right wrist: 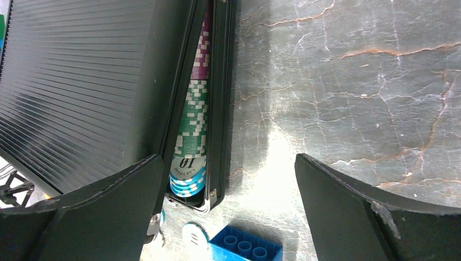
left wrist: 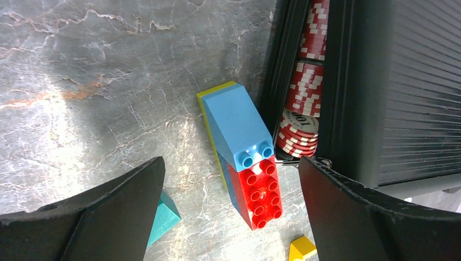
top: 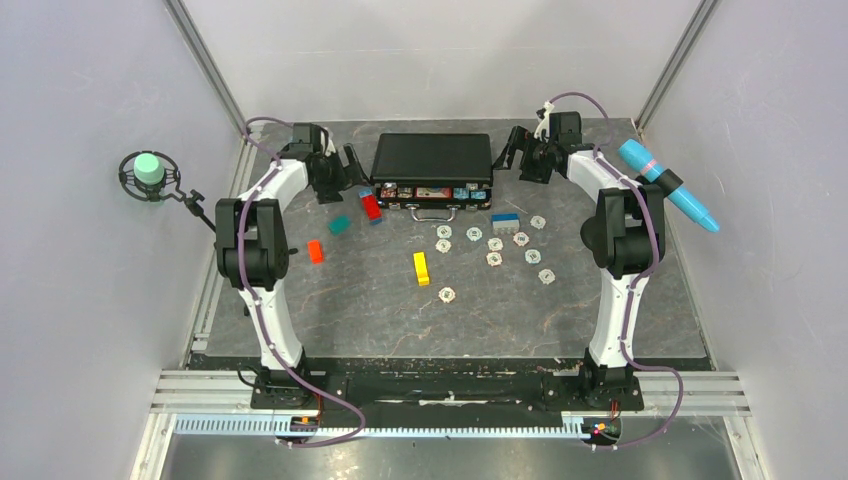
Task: Pack up texas hold em set
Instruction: Open the chip case at the center of the board.
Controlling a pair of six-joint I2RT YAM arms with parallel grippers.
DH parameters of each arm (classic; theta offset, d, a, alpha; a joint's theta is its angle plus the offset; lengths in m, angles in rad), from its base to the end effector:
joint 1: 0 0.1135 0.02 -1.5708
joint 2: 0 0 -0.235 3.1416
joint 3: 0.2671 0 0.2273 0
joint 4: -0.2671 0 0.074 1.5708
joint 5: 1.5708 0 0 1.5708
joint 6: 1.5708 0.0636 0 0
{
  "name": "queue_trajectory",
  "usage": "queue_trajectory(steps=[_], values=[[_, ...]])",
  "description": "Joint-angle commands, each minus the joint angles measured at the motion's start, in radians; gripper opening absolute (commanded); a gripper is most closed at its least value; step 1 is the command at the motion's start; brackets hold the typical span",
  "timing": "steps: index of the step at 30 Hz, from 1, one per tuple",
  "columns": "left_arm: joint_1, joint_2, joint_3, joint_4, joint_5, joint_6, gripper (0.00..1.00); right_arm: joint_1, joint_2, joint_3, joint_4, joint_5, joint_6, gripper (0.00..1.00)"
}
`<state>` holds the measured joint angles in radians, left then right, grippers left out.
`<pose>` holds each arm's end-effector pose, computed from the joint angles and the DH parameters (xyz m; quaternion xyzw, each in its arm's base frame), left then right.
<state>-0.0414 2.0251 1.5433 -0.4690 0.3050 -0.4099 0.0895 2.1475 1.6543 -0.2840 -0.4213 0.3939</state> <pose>0.4223 -0.0366 0.1666 -0.1269 0.9338 -0.2085 0.2615 0.4596 0.0674 0.1669 0.0569 0.9037 0.2777 0.3208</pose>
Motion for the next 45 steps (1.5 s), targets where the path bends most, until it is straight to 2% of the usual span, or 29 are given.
queue_trajectory(steps=[1, 14, 21, 39, 45], values=[[-0.006, 0.019, -0.009, 0.029, 0.059, -0.045, 0.99, 0.058, -0.055, 0.075, 0.158, -0.171, 0.07, 0.98], [-0.006, 0.006, -0.042, 0.162, 0.206, -0.107, 0.99, 0.058, -0.052, 0.084, 0.161, -0.174, 0.076, 0.98], [-0.005, 0.009, 0.022, 0.249, 0.26, -0.199, 0.99, 0.052, -0.057, 0.086, 0.149, -0.142, 0.067, 0.98], [-0.006, 0.174, 0.288, 0.305, 0.314, -0.337, 1.0, 0.005, -0.163, 0.022, 0.097, 0.266, 0.004, 0.98], [-0.008, 0.244, 0.392, 0.318, 0.318, -0.377, 1.0, 0.007, -0.167, -0.006, 0.088, 0.268, -0.018, 0.98]])
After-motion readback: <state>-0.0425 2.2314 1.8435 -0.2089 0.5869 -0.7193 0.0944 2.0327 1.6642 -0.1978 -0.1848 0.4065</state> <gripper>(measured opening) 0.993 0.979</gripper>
